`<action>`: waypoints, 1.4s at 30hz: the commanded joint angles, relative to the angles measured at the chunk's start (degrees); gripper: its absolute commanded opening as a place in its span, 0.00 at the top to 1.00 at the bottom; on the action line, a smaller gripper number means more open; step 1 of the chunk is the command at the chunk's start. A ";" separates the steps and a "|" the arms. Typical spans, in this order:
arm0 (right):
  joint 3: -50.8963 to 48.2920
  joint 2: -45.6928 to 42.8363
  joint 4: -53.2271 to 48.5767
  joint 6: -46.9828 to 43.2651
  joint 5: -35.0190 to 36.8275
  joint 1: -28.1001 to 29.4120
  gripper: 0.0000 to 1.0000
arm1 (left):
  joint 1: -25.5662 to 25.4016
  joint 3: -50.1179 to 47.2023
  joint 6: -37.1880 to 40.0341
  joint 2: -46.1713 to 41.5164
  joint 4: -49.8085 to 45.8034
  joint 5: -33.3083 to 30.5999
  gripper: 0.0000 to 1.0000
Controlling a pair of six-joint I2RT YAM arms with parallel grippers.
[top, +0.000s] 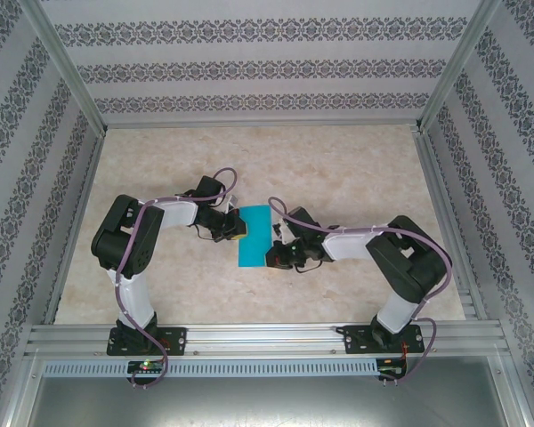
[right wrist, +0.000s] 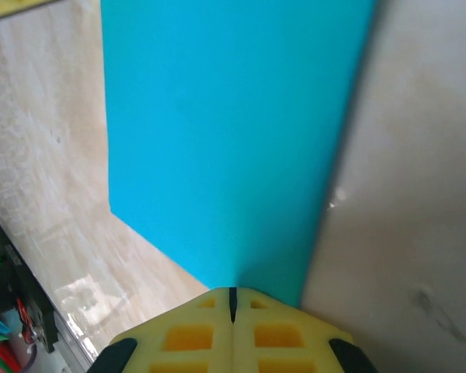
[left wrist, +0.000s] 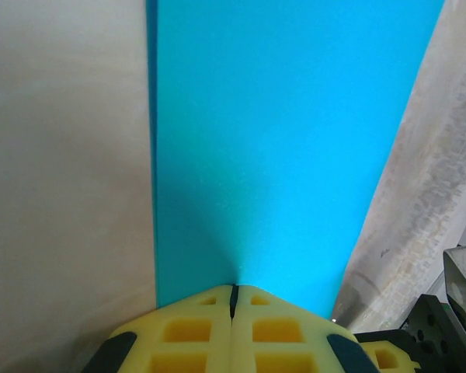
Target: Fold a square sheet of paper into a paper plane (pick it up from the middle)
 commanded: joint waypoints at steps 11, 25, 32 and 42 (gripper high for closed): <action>9.21 3.94 1.94 3.37 1.10 -1.69 1.00 | -0.56 -6.47 -0.48 6.58 -8.80 -17.96 1.00; 3.10 8.30 4.59 0.83 -0.24 -3.37 1.00 | -0.52 -6.86 -1.59 6.47 -9.41 -20.13 1.00; -6.86 3.82 2.95 -4.03 -4.06 -6.01 1.00 | -0.58 -7.29 -2.32 6.76 -9.32 -20.54 1.00; 0.30 -3.67 0.92 -3.22 -3.35 -6.51 1.00 | -0.60 -4.44 -1.28 3.81 -10.26 -18.22 1.00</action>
